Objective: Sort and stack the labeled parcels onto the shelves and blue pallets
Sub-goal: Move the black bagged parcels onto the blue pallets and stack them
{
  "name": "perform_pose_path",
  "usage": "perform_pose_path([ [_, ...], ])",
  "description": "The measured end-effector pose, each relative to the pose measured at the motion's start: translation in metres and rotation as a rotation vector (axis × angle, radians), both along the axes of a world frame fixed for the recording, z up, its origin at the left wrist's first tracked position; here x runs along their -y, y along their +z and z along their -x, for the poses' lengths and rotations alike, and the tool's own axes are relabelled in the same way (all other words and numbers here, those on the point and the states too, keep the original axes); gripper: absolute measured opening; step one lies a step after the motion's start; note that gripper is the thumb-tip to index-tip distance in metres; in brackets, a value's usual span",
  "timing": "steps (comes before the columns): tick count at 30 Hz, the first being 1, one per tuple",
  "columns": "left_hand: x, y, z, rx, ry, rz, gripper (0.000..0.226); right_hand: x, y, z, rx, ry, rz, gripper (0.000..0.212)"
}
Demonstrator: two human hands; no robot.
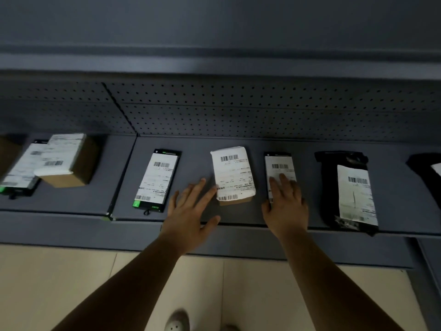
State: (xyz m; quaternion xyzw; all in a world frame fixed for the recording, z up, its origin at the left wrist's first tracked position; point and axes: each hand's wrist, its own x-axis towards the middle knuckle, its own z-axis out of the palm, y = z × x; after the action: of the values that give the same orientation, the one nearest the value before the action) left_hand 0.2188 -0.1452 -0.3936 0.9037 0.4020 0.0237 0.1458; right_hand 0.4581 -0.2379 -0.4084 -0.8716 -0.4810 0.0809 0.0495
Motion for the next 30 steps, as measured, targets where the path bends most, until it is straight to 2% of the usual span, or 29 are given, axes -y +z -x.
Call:
perform_pose_path([
  [7,-0.035,0.016,0.028,-0.089,0.085,0.019,0.077,-0.011,0.027,0.008,0.09,-0.033,-0.128,0.067],
  [13,-0.068,-0.002,0.053,-0.141,0.096,-0.002,0.077,-0.025,0.052,0.03,0.144,-0.035,-0.236,0.063],
  [21,-0.087,-0.023,0.076,-0.225,0.101,0.075,0.079,-0.046,0.071,0.083,0.169,-0.052,-0.38,0.058],
  [30,-0.096,-0.024,0.084,-0.159,0.075,0.089,0.076,-0.053,0.078,0.129,0.188,-0.035,-0.391,0.06],
])
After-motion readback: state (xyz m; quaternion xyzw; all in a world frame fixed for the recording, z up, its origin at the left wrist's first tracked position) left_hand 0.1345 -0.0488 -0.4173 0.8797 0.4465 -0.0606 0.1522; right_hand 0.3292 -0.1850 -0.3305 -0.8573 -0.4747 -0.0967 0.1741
